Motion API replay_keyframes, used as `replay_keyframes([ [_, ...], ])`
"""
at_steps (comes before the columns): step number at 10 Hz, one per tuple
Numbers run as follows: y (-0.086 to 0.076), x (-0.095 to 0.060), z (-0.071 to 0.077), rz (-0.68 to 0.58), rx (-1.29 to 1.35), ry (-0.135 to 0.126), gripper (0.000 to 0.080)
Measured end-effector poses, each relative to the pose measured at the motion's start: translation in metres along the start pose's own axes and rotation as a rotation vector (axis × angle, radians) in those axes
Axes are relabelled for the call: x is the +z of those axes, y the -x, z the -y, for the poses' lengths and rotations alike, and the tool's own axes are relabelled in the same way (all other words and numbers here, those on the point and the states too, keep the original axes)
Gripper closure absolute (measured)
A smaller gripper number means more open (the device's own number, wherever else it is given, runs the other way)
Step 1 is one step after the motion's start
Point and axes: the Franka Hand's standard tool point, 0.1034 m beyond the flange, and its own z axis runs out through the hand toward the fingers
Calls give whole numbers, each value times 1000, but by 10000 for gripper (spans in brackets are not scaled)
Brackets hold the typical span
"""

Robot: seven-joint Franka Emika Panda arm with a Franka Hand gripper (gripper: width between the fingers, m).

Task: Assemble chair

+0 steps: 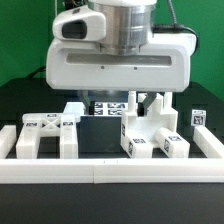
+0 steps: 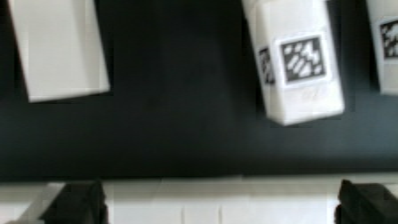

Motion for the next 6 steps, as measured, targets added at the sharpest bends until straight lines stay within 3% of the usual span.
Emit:
replay_keyframes([
  [2, -10, -13, -11, -167, -7, 15, 150],
  [3, -7, -9, -12, -232, -6, 24, 150],
  [4, -1, -4, -11, -196, -6, 20, 150],
  [5, -1, -4, -17, -211, -68, 32, 150],
  [6, 7, -1, -33, -212, -129, 46, 150],
])
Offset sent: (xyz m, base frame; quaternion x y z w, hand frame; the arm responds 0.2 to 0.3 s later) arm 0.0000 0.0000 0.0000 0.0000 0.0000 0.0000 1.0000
